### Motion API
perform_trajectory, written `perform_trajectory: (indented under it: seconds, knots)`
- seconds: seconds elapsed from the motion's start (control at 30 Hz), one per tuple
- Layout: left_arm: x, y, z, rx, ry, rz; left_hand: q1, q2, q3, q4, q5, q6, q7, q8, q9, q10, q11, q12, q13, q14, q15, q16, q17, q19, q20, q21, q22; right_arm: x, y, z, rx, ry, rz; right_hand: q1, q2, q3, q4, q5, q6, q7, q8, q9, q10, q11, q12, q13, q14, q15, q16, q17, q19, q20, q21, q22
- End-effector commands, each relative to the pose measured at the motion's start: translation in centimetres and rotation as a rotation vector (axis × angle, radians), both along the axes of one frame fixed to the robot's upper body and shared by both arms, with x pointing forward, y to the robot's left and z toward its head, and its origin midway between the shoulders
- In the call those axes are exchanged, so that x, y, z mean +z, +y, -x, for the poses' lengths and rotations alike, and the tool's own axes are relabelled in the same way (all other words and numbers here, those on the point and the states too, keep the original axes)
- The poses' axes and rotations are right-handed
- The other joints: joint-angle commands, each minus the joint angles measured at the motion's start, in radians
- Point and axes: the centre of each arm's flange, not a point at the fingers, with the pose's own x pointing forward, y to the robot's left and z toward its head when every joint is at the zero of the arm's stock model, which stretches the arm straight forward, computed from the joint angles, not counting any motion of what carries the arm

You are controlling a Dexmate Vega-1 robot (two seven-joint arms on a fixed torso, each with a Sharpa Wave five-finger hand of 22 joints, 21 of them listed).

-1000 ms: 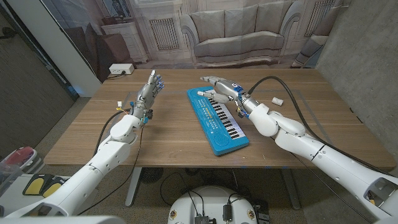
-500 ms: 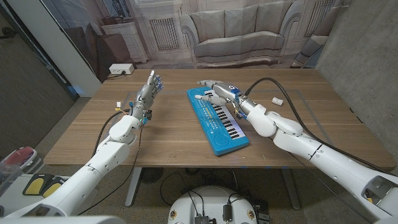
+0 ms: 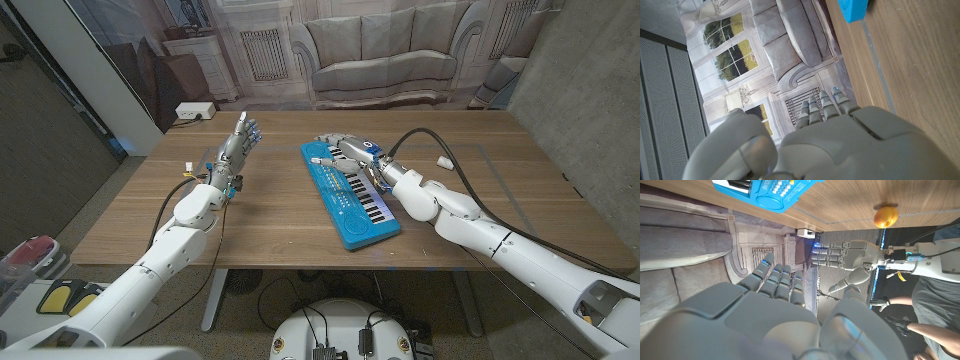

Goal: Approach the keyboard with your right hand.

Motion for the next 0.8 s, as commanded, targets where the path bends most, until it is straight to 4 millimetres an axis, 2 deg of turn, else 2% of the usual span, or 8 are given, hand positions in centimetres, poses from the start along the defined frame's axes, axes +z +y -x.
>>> perform_trajectory:
  seconds: [0.03, 0.8]
  knots:
    - [0.3, 0.1, -0.1, 0.000, -0.003, -0.003, 0.006, 0.003, -0.007, 0.003, 0.008, 0.008, -0.002, -0.002, 0.005, 0.008, -0.003, 0.002, 0.000, 0.007, 0.001, 0.000, 0.005, 0.006, -0.026, -0.001, 0.002, -0.8, 0.3, -0.9, -0.026, 0.027, 0.020, 0.001, 0.007, 0.003, -0.002, 0.009, 0.004, -0.002, 0.006, 0.003, 0.005, -0.003, 0.002, 0.001, -0.002, 0.000, -0.002, 0.004, 0.000, -0.007, -0.005, 0.002]
    - [0.0, 0.2, -0.1, -0.002, 0.000, -0.003, 0.008, 0.006, -0.011, 0.002, 0.007, 0.009, -0.001, -0.003, 0.005, 0.007, -0.005, 0.001, 0.000, 0.007, 0.002, 0.000, 0.005, 0.005, -0.025, -0.002, 0.002, -2.0, 0.5, -2.0, -0.062, 0.067, 0.039, 0.001, 0.009, 0.002, -0.003, 0.009, 0.011, -0.008, 0.007, 0.003, 0.006, -0.006, 0.001, 0.001, -0.001, 0.000, -0.004, 0.004, 0.003, -0.007, -0.014, 0.002]
